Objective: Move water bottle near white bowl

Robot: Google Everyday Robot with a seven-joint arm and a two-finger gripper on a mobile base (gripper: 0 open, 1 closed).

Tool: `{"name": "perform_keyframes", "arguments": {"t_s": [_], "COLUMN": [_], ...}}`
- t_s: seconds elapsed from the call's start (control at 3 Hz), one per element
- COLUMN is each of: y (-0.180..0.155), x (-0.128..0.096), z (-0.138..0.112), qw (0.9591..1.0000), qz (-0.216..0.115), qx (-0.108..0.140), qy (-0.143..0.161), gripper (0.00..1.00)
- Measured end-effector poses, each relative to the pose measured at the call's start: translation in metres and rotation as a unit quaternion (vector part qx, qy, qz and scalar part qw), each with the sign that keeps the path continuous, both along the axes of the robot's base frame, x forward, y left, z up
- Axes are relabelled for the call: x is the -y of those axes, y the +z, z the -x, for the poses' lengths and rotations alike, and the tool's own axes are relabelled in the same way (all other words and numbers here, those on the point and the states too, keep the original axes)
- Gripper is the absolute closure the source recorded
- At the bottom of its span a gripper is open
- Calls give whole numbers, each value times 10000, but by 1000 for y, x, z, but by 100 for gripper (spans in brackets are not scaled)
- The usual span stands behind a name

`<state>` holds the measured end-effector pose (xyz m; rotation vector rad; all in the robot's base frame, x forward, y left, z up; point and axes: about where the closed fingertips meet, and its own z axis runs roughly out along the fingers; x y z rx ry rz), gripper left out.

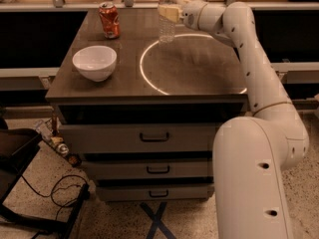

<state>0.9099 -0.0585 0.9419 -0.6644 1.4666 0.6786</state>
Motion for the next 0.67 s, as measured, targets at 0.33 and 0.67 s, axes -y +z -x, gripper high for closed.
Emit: {"name": "perform_keyframes", "arguments": {"t_s": [0.33,0.67], "y": [-2,1], "x": [-6,-7], "z": [0,0], "qw": [10000,10000], "qz": [-2,-30], "qx": [-12,-51], "qy": [35,43], "gripper": [100,100]}}
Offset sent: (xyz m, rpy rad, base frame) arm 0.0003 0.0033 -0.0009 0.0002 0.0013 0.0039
